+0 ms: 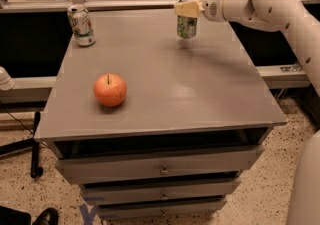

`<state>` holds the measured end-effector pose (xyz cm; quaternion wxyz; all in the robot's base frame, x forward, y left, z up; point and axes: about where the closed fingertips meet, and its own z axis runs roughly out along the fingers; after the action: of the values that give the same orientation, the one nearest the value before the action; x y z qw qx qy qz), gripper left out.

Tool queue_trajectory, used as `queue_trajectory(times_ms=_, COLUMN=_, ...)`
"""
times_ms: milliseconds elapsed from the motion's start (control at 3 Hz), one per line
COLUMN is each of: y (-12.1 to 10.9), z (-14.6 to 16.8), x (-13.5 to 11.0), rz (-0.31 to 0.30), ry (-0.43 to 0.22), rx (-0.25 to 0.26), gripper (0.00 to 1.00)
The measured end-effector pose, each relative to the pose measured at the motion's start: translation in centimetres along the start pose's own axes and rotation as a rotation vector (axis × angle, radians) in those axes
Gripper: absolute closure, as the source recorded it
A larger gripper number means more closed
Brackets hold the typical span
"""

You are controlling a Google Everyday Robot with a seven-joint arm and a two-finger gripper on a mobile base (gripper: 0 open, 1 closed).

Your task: Move green can near apple

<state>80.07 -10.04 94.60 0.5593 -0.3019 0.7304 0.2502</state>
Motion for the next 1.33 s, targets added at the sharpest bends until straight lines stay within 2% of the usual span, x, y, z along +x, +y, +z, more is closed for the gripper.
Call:
queue_trajectory(times_ms=667, y=7.8, z=0.3, x=0.2, rz=-0.001, ry=-0.066, rx=-0.135, gripper=1.00)
queue_trajectory(times_ms=1000, y=12.4, z=-0.3, x=0.9, rz=0.007, ry=-0.046, rx=-0.201, gripper=1.00)
queue_trajectory(times_ms=1333, y=16.2, z=-1.9, x=2.0, rz=0.038, ry=-0.009, rx=-0.232, gripper=1.00)
